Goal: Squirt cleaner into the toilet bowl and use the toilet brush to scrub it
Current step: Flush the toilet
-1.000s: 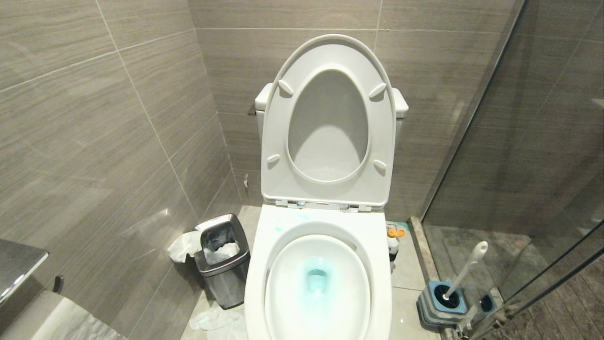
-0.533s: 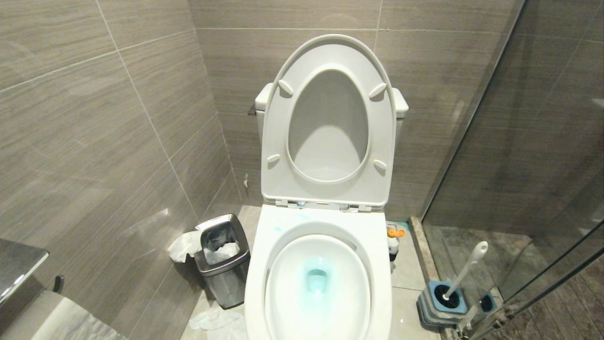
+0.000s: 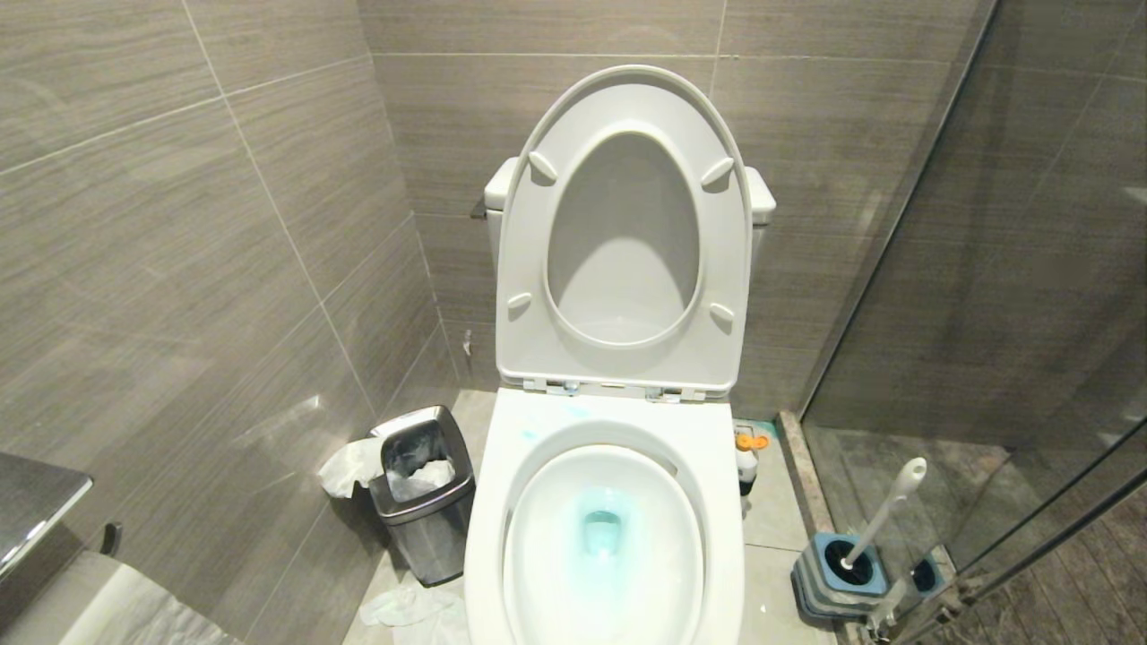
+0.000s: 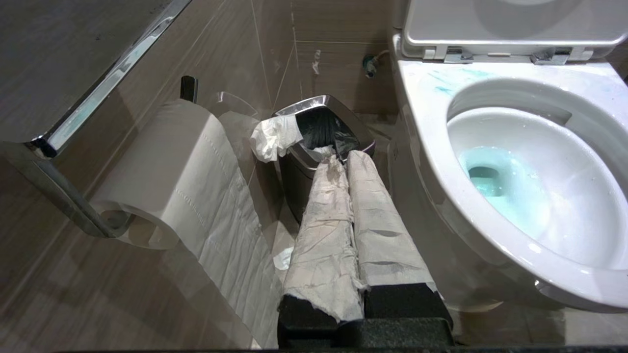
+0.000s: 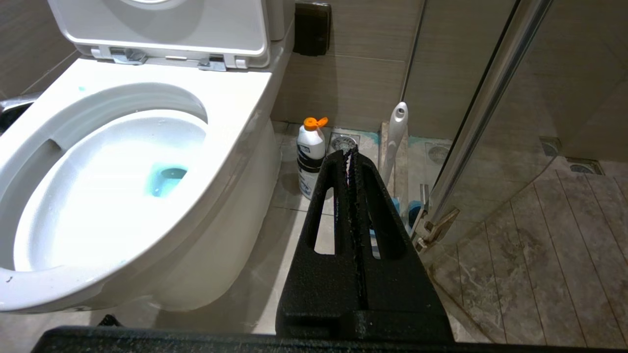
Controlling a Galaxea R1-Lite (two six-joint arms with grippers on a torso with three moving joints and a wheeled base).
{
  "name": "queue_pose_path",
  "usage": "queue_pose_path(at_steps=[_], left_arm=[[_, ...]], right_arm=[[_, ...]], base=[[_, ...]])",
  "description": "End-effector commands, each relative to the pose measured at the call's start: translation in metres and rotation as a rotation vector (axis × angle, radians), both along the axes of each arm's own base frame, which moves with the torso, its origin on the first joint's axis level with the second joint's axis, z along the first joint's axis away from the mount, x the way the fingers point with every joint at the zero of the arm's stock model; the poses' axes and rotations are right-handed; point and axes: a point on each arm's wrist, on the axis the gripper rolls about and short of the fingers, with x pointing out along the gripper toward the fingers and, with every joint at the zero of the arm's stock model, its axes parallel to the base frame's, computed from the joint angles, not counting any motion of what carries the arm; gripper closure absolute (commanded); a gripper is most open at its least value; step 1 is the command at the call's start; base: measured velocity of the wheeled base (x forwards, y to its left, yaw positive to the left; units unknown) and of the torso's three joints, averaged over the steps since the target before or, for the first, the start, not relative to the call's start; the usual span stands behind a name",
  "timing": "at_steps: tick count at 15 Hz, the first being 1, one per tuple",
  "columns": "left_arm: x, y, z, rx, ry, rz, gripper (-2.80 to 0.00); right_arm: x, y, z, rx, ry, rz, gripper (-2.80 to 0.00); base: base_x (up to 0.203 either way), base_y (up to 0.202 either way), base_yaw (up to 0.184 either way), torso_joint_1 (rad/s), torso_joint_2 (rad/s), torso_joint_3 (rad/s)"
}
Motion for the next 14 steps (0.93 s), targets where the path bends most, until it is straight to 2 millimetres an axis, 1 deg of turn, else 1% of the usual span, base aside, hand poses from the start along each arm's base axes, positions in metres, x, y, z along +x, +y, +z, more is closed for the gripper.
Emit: queue_pose_path(at_steps=[1,2,4,5,8,10,12,14], left_arm=[[0.000,0.000,0.001,0.061,-0.010,-0.018,0.00],[-0.002,-0.001,0.007,0.073,-0.035,-0.038,0.00],[-0.009,-0.002,0.028,0.088,-0.106,-0.080,0.00],[-0.011,-0.002,0.035,0.103,-0.128,-0.098,0.00],[-0.021,-0.003,0.052,0.126,-0.161,-0.122,0.00],[-0.027,-0.003,0.072,0.133,-0.180,-0.121,0.00],[-0.027,-0.003,0.095,0.139,-0.186,-0.120,0.00],[-0.019,-0.003,0.118,0.140,-0.170,-0.123,0.00]], right_arm=[[0.000,0.000,0.000,0.000,0.002,0.000,0.00],[0.000,0.000,0.000,0.000,0.003,0.000,0.00],[0.000,0.000,0.000,0.000,0.004,0.000,0.00],[0.000,0.000,0.000,0.000,0.003,0.000,0.00],[0.000,0.000,0.000,0.000,0.002,0.000,0.00],[0.000,0.000,0.000,0.000,0.004,0.000,0.00],[0.000,0.000,0.000,0.000,0.002,0.000,0.00],[0.000,0.000,0.000,0.000,0.002,0.000,0.00]], base=[[0.000,0.000,0.000,0.000,0.00,0.000],[0.000,0.000,0.000,0.000,0.00,0.000],[0.000,0.000,0.000,0.000,0.00,0.000],[0.000,0.000,0.000,0.000,0.00,0.000],[0.000,0.000,0.000,0.000,0.00,0.000],[0.000,0.000,0.000,0.000,0.00,0.000],[0.000,0.000,0.000,0.000,0.00,0.000],[0.000,0.000,0.000,0.000,0.00,0.000]])
